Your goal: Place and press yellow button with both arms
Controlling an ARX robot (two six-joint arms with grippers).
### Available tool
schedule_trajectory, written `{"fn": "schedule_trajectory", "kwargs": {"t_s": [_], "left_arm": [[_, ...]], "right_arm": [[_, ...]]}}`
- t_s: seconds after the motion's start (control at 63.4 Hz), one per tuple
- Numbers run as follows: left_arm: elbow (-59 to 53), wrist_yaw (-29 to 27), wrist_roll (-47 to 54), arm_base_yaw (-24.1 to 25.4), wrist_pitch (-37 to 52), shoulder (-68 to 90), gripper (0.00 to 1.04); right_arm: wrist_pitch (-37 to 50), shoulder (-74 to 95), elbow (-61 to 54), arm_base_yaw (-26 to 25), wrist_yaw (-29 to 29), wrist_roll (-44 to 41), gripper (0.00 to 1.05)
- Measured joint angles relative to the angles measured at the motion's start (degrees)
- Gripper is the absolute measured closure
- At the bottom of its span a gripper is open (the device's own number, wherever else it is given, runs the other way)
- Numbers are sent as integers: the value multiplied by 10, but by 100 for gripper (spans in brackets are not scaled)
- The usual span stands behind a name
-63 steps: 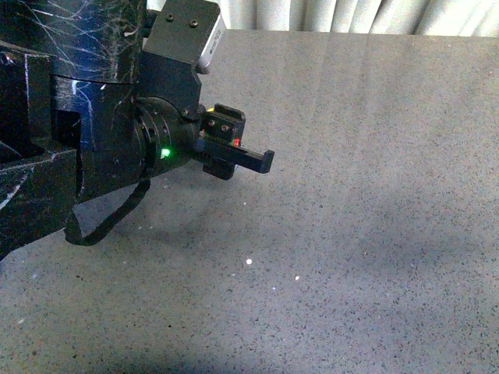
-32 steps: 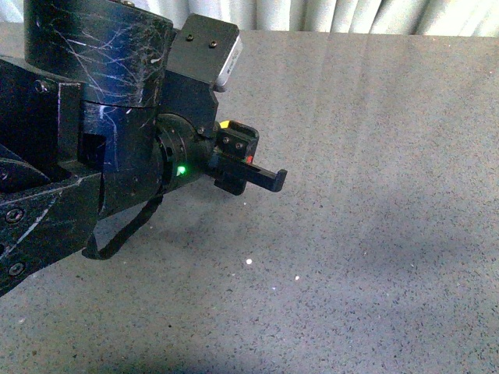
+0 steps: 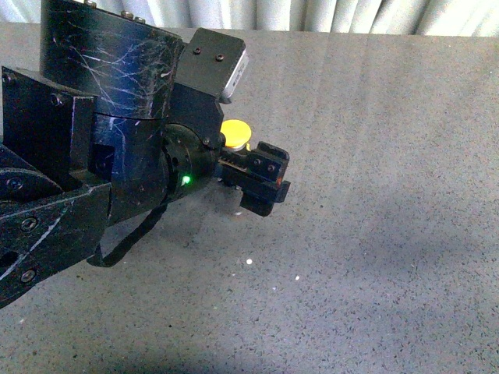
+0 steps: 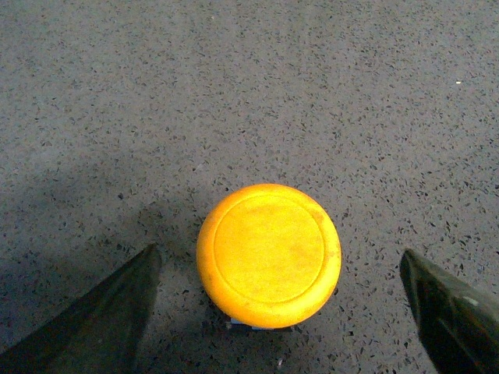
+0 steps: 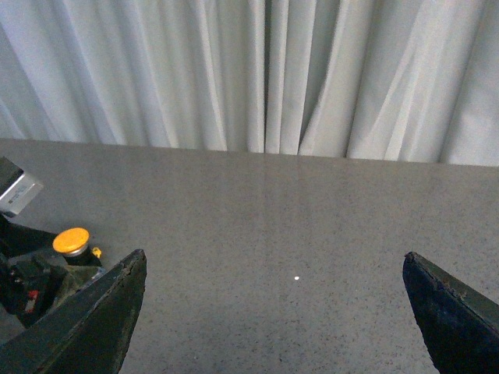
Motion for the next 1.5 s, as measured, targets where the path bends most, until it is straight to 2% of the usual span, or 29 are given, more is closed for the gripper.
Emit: {"fn": "schedule_trajectory", "kwargs": {"t_s": [0.189, 0.363, 0.631, 0.662, 0.678, 0.71, 0.741, 0.789, 0.836, 0.915, 0.946, 0.994, 1.12, 1.167, 1.199, 1.246, 1.356, 1.498], "left_arm": [[-60, 9, 7, 9, 20, -54, 9], [-134, 20, 8, 47, 25, -145, 9], [-213, 103, -16, 139, -76, -409, 9], [-219, 95, -17, 147, -81, -433, 10], [-224, 78, -15, 147, -71, -438, 12], [-249, -5, -13, 152, -11, -464, 19], [-270, -52, -10, 161, 21, -487, 24], [-299, -92, -9, 187, 19, -540, 33], [-317, -87, -9, 214, -6, -587, 40], [-352, -27, -8, 279, -84, -699, 56], [-360, -23, -8, 290, -113, -735, 62], [-370, -23, -8, 300, -153, -789, 70], [-384, -15, -8, 302, -184, -861, 93], [-389, -15, -8, 302, -192, -875, 102], [-392, -16, -8, 303, -198, -882, 103], [-397, -14, -7, 303, -207, -895, 103], [-405, -16, -7, 303, -226, -923, 103], [-420, -15, -7, 304, -231, -951, 103]], "right_arm": [[0, 0, 0, 0, 0, 0, 9], [0, 0, 0, 0, 0, 0, 9], [0, 0, 0, 0, 0, 0, 9], [0, 0, 0, 0, 0, 0, 9], [0, 0, 0, 0, 0, 0, 9], [0, 0, 0, 0, 0, 0, 9], [0, 0, 0, 0, 0, 0, 9], [0, 0, 0, 0, 0, 0, 9], [0, 0, 0, 0, 0, 0, 9], [0, 0, 0, 0, 1, 0, 9], [0, 0, 0, 0, 0, 0, 9], [0, 0, 0, 0, 0, 0, 9], [0, 0, 0, 0, 0, 0, 9], [-80, 42, 32, -22, -59, -7, 9], [-156, 115, 73, -51, -116, -21, 9], [-191, 219, 118, -84, -151, -39, 9], [-117, 401, 195, -104, -151, -75, 9], [-40, 579, 289, -70, -142, -112, 9]]}}
